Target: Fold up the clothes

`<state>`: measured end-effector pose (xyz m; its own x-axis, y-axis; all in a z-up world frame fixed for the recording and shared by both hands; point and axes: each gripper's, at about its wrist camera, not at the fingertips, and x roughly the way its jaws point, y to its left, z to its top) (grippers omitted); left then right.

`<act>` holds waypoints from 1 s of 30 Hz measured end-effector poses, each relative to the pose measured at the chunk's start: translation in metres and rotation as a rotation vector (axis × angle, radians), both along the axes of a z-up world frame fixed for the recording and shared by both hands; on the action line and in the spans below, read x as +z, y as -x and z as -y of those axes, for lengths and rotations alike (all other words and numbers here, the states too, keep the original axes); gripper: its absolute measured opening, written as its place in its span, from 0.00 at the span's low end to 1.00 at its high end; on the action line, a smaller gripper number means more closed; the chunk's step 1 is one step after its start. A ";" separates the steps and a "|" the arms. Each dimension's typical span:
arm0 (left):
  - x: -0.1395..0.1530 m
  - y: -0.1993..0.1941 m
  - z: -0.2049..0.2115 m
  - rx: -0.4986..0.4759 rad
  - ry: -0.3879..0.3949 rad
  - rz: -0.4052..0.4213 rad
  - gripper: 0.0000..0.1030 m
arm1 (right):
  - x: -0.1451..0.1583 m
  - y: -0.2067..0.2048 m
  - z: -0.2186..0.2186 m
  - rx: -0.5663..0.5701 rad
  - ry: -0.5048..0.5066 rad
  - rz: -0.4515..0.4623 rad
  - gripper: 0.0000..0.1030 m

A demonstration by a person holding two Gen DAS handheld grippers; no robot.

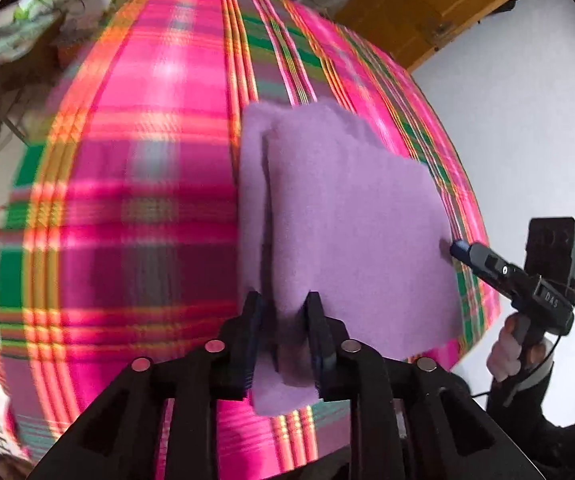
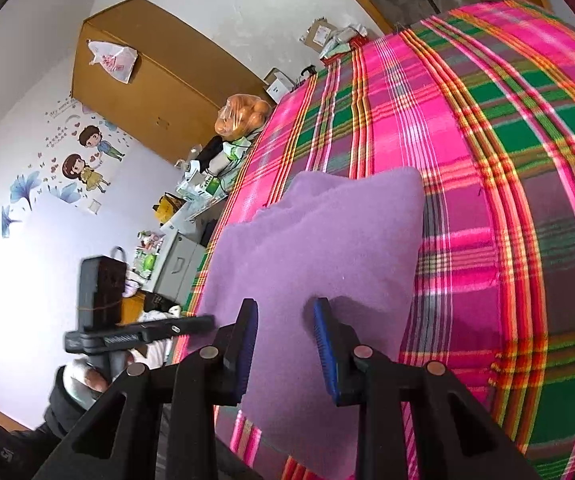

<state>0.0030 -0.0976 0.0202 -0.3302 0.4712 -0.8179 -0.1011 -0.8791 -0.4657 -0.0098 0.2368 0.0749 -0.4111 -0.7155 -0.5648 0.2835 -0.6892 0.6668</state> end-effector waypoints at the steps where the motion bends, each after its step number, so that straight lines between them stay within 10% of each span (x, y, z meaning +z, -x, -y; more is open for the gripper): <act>1: 0.006 0.001 0.001 0.007 0.015 -0.021 0.23 | 0.001 0.000 0.000 -0.007 -0.007 -0.015 0.29; 12: 0.038 0.054 -0.048 -0.206 0.212 -0.257 0.23 | 0.009 0.018 -0.005 -0.096 -0.157 -0.103 0.29; 30: 0.015 0.079 -0.014 -0.157 0.165 -0.216 0.37 | -0.008 0.051 0.002 -0.118 -0.297 -0.145 0.18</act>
<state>-0.0757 -0.0835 0.0356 -0.4384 0.3974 -0.8062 -0.3230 -0.9067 -0.2713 -0.0605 0.2344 0.0668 -0.5726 -0.4714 -0.6708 0.2677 -0.8808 0.3905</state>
